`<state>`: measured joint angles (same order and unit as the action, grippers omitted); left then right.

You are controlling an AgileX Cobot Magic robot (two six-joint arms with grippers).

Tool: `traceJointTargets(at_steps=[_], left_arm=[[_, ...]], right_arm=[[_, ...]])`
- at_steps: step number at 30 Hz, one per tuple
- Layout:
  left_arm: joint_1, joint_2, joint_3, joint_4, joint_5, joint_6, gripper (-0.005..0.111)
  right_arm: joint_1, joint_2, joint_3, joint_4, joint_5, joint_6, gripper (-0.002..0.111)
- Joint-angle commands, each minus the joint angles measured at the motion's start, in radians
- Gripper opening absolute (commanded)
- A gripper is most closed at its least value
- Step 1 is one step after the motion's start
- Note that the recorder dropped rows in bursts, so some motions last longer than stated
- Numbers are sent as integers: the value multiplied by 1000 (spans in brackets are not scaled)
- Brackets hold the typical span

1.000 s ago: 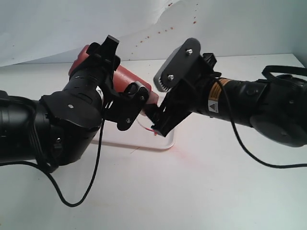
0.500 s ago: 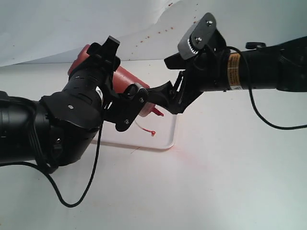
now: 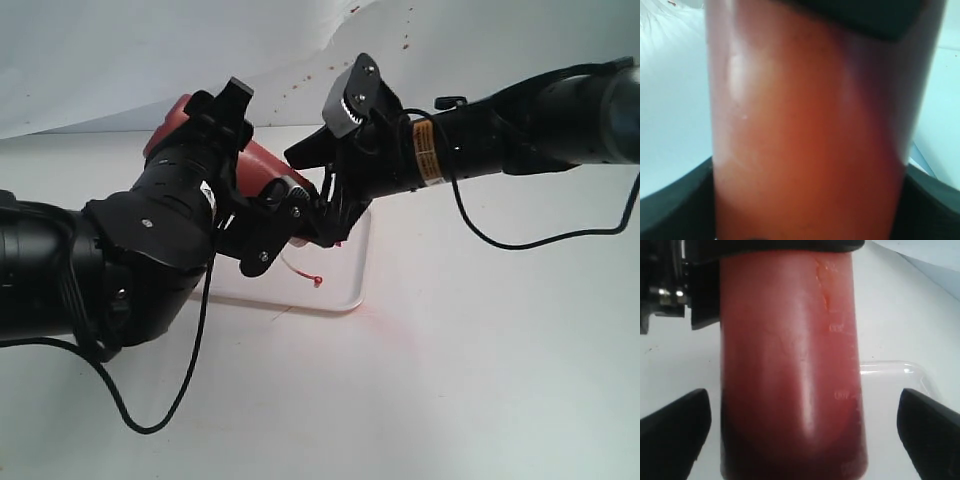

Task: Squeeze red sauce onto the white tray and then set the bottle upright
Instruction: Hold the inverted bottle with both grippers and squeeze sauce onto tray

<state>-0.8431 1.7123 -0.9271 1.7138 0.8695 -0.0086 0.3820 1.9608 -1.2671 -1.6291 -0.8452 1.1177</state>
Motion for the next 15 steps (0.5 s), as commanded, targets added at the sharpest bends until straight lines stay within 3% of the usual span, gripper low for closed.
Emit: traceJointTargets(at_steps=[1, 3, 5, 12, 15], left_arm=[[-6, -14, -4, 31, 17, -13, 0], [-6, -14, -4, 31, 17, -13, 0], [-6, -14, -4, 31, 17, -13, 0], [-6, -14, -4, 31, 21, -9, 0], [-6, -14, -4, 31, 21, -7, 0]], right_arm=[[67, 20, -36, 6, 68, 4, 92], [100, 20, -39, 16, 137, -22, 90], [125, 20, -39, 17, 200, -49, 78], [155, 20, -39, 17, 283, -48, 1], [155, 20, -39, 27, 299, -54, 0]])
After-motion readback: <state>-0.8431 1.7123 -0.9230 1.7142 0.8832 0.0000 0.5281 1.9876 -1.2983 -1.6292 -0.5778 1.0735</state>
